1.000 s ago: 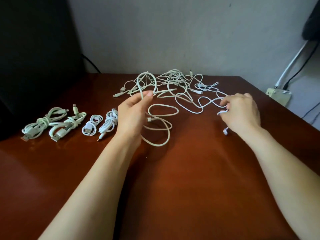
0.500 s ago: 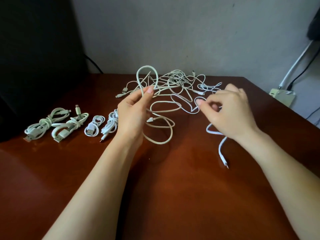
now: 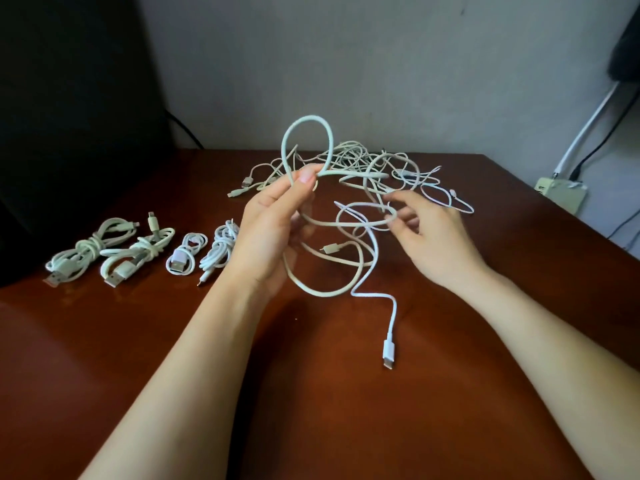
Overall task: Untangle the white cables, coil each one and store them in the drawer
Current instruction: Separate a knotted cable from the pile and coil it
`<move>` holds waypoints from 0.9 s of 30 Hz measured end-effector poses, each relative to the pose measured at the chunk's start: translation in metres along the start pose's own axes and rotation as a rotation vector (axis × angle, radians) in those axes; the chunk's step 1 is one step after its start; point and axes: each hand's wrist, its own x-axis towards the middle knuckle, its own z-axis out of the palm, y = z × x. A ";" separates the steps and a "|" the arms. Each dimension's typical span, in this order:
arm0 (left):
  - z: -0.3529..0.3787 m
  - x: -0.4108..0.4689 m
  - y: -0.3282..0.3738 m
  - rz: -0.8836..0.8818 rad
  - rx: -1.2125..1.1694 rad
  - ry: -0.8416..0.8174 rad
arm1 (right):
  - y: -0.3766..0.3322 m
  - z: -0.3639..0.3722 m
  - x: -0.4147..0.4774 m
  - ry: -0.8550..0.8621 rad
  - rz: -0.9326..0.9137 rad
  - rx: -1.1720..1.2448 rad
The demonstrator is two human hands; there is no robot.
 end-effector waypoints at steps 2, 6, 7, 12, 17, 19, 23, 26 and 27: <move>-0.002 0.001 0.001 -0.011 -0.061 -0.017 | 0.003 0.002 0.002 -0.047 0.072 0.035; -0.004 0.002 0.001 -0.038 -0.143 -0.047 | 0.004 0.003 0.006 -0.098 0.329 0.428; -0.005 0.002 0.001 -0.052 -0.169 -0.056 | 0.003 0.002 0.007 -0.117 0.410 0.569; -0.008 0.002 -0.001 -0.102 -0.281 -0.173 | -0.001 -0.002 0.008 -0.227 0.596 1.138; -0.005 0.002 -0.001 -0.151 -0.219 -0.199 | 0.001 -0.006 0.013 -0.144 0.697 1.340; -0.003 0.003 -0.001 -0.181 -0.130 -0.135 | 0.005 -0.012 0.017 0.012 0.733 1.405; -0.005 0.006 -0.007 -0.258 0.021 0.016 | 0.012 -0.023 0.021 0.272 0.761 1.495; -0.006 0.008 -0.012 -0.336 0.078 0.115 | 0.013 -0.024 0.021 0.303 0.797 1.485; -0.006 0.008 -0.014 -0.356 0.088 0.137 | 0.012 -0.024 0.022 0.296 0.818 1.471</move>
